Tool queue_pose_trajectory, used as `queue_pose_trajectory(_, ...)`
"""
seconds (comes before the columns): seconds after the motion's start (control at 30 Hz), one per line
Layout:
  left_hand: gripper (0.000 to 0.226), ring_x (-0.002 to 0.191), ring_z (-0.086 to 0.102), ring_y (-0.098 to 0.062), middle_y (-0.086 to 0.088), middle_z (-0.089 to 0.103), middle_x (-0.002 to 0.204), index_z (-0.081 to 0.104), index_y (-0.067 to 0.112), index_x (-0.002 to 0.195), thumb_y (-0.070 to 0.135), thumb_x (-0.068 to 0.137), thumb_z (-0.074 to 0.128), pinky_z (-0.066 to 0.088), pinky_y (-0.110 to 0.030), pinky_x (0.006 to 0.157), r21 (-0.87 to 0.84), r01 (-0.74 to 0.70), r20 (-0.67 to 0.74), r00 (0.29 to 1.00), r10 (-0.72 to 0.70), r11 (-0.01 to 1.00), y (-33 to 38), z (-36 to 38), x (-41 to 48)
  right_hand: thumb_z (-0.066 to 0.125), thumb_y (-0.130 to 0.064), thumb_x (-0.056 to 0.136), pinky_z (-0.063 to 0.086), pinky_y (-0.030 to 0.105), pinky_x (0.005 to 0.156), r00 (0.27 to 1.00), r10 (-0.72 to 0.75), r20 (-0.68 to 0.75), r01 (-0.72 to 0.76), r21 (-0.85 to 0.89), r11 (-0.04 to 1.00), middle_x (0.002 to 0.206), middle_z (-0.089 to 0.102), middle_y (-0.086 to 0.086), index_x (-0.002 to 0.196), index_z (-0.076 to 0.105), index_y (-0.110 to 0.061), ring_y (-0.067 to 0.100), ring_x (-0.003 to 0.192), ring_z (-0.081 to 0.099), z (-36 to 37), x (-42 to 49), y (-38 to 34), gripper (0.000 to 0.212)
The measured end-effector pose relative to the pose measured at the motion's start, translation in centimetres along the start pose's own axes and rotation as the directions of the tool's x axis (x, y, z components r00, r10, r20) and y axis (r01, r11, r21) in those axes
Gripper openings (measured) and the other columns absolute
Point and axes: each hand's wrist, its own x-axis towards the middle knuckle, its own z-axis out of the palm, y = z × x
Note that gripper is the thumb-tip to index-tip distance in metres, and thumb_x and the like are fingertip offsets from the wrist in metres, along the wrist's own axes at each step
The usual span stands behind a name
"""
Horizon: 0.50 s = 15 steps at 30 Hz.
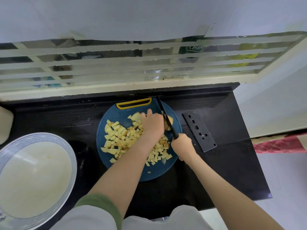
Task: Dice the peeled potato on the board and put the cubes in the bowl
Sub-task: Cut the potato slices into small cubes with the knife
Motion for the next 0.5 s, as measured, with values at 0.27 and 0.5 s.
queue_pose_trajectory(0.27, 0.019, 0.119, 0.034, -0.022, 0.002, 0.056, 0.101, 0.063, 0.022, 0.106, 0.019, 0.087, 0.064, 0.026, -0.039, 0.091, -0.024, 0.03, 0.059, 0.998, -0.029, 0.999, -0.6, -0.2, 0.1, 0.046, -0.014, 0.097, 0.036, 0.028, 0.049, 0.999, -0.007, 0.034, -0.001, 0.221, 0.975, 0.066, 0.047, 0.004, 0.075, 0.05, -0.013, 0.016, 0.053, 0.042, -0.8, -1.5, 1.3, 0.022)
queue_pose_trajectory(0.5, 0.021, 0.118, 0.033, -0.025, 0.0, 0.051, 0.102, 0.065, 0.018, 0.107, 0.019, 0.086, 0.063, 0.027, -0.04, 0.093, -0.024, 0.054, 0.016, 0.998, -0.054, 0.998, -0.8, -0.1, 0.0, 0.042, -0.012, 0.098, 0.034, 0.026, 0.043, 0.998, 0.011, 0.07, -0.025, 0.206, 0.978, 0.065, 0.045, 0.003, 0.079, 0.051, -0.013, 0.014, 0.049, 0.04, -0.2, -2.1, 1.4, 0.021)
